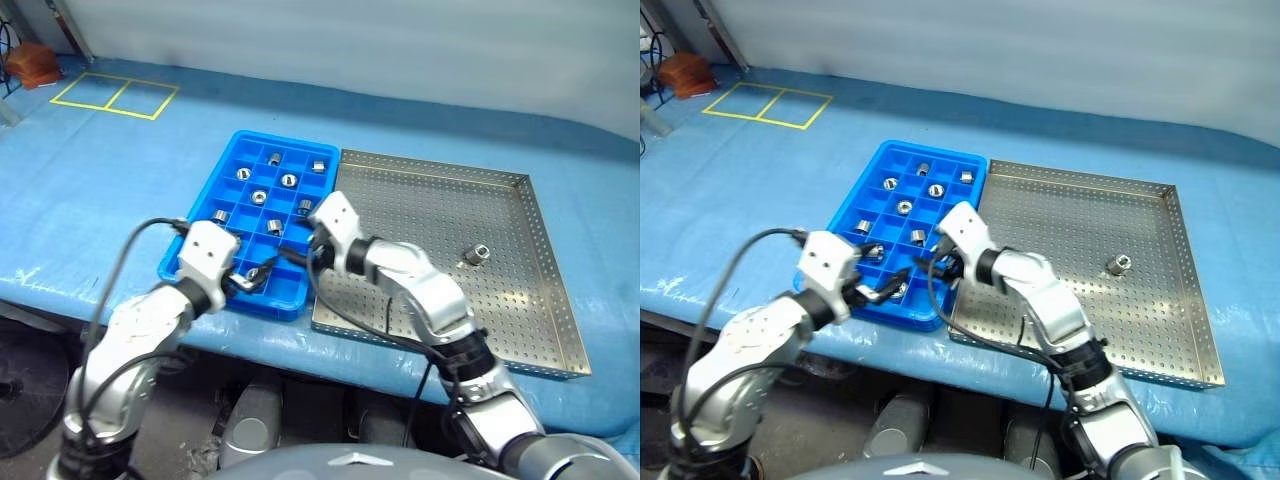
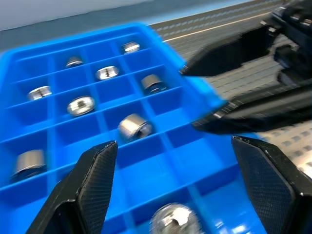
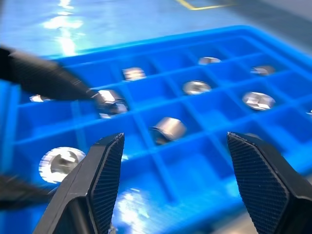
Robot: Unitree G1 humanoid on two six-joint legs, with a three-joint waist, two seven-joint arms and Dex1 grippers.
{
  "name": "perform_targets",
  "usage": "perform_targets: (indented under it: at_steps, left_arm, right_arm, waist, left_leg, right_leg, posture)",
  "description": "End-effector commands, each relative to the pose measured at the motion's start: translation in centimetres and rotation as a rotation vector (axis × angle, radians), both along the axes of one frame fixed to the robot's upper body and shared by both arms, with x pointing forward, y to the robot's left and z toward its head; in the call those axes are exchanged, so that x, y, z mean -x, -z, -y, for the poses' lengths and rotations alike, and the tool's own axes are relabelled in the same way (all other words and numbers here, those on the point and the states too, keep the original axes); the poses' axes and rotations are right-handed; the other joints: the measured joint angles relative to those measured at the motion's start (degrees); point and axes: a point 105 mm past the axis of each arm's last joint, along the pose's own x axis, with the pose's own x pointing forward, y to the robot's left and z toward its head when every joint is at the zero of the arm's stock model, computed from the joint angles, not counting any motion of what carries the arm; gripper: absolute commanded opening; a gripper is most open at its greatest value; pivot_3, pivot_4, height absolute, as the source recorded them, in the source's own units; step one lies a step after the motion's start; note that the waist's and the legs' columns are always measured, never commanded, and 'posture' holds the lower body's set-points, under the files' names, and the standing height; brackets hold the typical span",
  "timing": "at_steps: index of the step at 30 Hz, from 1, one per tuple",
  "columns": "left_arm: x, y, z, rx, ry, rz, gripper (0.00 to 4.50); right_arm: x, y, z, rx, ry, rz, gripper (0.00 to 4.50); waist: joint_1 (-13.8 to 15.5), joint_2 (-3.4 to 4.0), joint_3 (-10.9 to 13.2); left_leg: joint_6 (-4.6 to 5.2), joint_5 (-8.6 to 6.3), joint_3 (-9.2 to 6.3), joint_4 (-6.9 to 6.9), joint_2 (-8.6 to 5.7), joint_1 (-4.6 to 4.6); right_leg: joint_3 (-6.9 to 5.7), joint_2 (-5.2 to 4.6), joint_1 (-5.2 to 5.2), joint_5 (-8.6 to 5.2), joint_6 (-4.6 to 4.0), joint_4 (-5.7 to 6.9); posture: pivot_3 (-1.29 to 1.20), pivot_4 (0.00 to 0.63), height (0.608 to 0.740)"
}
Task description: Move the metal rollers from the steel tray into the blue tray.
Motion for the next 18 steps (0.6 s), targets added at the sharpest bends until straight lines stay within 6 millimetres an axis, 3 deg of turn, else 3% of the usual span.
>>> perform_targets:
  at_steps: [1, 7, 12, 18]
  left_arm:
    - [-0.7, -0.9, 2.6, 0.019, 0.117, 0.059, 4.1]
    - [-1.7, -1.5, 6.4, 0.043, 0.275, 0.101, 4.1]
    - [-1.1, -1.3, 8.6, 0.038, 0.414, 0.1, 4.1]
    - [-1.1, -0.7, 9.0, 0.017, 0.446, 0.091, 4.1]
  right_arm:
    - [-0.7, -0.8, 5.8, 0.053, 0.248, 0.034, 3.54]
    - [-0.3, 0.6, 12.8, 0.129, 0.546, -0.029, 3.54]
    - [0.0, 2.3, 14.5, 0.12, 0.641, -0.087, 3.54]
    - [0.0, 3.4, 15.4, 0.118, 0.698, -0.115, 3.54]
  waist:
    - [-0.28, 0.0, 0.0]
    - [-3.64, 0.01, 0.0]
    - [-6.83, 0.01, 0.0]
    - [-8.58, 0.02, -0.01]
  left_leg:
    - [0.0, 0.0, 0.02, 0.0, -0.01, 0.01]
    - [0.05, -0.02, 0.05, -0.04, 0.0, -0.04]
    - [0.11, -0.04, 0.09, -0.02, 0.0, -0.02]
    - [0.15, -0.02, 0.1, 0.14, -0.01, 0.03]
  right_leg:
    - [0.01, -0.01, 0.0, 0.0, 0.0, -0.01]
    - [0.07, 0.0, -0.02, 0.01, 0.01, -0.09]
    - [0.13, 0.0, 0.04, 0.04, 0.08, -0.13]
    - [0.19, 0.02, 0.07, 0.08, 0.15, -0.01]
  posture:
    - [0.24, 0.15, 0.74]
    - [0.16, 0.15, 0.74]
    - [0.12, 0.15, 0.74]
    - [0.12, 0.15, 0.74]
